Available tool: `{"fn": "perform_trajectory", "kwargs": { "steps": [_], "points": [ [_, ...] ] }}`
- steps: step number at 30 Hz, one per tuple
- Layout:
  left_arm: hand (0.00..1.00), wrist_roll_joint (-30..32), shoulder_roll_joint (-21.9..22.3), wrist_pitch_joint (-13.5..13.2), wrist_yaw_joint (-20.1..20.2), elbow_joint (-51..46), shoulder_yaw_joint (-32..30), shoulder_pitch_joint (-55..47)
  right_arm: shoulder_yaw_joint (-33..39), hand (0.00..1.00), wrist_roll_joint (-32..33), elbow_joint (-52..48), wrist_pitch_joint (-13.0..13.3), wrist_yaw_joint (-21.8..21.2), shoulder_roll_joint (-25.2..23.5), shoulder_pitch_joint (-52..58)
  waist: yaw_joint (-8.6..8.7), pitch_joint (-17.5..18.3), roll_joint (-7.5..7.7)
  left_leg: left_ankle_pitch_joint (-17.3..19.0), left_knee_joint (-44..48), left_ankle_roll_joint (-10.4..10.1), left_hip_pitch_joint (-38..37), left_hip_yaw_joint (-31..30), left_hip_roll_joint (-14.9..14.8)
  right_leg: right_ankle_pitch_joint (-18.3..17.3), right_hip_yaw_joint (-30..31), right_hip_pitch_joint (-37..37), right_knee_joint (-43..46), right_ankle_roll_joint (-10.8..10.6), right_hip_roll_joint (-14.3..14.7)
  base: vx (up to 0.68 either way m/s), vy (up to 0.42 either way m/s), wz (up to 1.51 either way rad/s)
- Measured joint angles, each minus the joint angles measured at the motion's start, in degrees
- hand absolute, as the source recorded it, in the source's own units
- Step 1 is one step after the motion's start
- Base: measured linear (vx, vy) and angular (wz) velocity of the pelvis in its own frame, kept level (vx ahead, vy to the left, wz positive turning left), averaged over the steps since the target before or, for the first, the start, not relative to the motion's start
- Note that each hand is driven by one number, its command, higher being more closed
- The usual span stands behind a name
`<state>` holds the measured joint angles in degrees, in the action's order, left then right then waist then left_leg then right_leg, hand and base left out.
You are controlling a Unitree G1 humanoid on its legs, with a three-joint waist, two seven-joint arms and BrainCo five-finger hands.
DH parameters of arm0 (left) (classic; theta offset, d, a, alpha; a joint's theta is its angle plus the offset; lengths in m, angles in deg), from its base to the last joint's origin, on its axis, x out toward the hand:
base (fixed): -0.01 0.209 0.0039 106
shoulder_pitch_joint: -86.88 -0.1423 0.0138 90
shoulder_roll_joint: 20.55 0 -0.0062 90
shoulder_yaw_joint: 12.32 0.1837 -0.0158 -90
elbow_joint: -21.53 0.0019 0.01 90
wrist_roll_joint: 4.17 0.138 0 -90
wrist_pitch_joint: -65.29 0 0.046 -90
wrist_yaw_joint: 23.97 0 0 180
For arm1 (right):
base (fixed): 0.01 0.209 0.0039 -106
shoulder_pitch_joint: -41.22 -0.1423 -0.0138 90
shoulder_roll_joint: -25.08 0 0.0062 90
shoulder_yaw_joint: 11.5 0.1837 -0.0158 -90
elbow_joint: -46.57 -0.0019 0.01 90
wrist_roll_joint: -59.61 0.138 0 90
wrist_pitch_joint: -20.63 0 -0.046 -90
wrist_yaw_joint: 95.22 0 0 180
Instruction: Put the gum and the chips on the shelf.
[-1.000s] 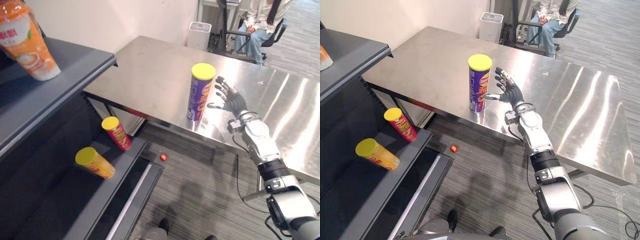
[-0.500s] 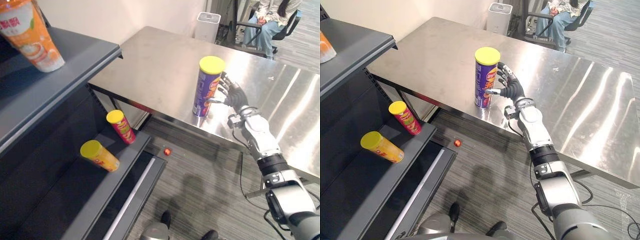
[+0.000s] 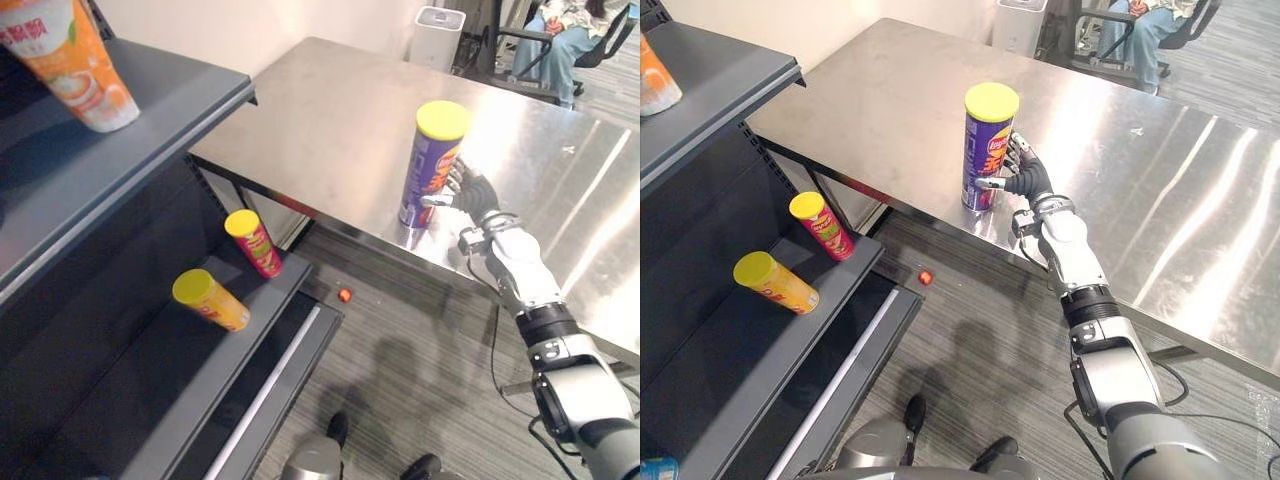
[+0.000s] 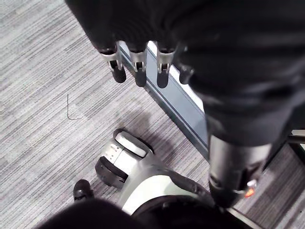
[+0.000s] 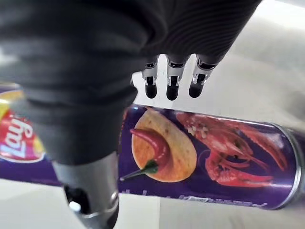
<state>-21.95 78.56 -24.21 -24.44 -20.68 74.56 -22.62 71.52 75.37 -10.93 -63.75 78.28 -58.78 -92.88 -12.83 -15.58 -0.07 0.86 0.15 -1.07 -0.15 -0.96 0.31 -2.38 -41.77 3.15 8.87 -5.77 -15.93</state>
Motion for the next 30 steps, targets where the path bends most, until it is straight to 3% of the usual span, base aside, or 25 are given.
{"fn": "perform_trajectory", "kwargs": {
  "steps": [8, 9, 26, 30],
  "points": [
    [0.0, -0.1, 0.0, 0.1, 0.8, -0.4, 0.5, 0.2, 0.0, 0.0, 0.0, 0.5, 0.9, -0.1, 0.0, -2.4, -1.39, -1.1, -0.06, 0.0, 0.2, 0.0, 0.9, 0.0, 0.1, -0.7, -0.1, -1.1, 1.8, 0.0, -0.8, -0.01, 0.003, 0.01],
    [0.0, -0.1, 0.1, 0.1, 0.9, -0.4, 0.6, 0.2, 0.0, 1.0, 0.0, 0.7, 0.9, -0.2, 0.0, -2.7, -1.45, -1.1, -0.08, -0.1, 0.4, 0.0, 1.1, 0.0, 0.2, -0.8, -0.2, -1.5, 2.3, 0.1, -1.0, 0.0, 0.0, 0.0],
    [0.0, -0.1, 0.1, 0.1, 1.0, -0.9, 0.6, 0.2, -0.2, 1.0, -0.1, 1.5, 1.4, -0.7, -0.3, -4.5, -1.59, -1.9, 0.02, 0.0, 0.4, 0.0, 1.0, 0.5, 0.3, -1.5, 0.3, -2.0, 3.6, 0.2, -1.7, 0.0, -0.001, -0.01],
    [0.0, 0.0, 0.1, 0.1, 0.9, -0.9, 0.6, 0.3, -0.3, 1.0, -2.4, 0.6, 2.6, -0.7, -0.8, -4.4, -1.59, -2.0, 0.23, 0.0, 0.1, -0.1, 0.9, 1.7, -0.2, -1.5, 1.4, -2.5, 3.2, 0.2, -1.1, 0.01, -0.02, -0.13]
  ]
}}
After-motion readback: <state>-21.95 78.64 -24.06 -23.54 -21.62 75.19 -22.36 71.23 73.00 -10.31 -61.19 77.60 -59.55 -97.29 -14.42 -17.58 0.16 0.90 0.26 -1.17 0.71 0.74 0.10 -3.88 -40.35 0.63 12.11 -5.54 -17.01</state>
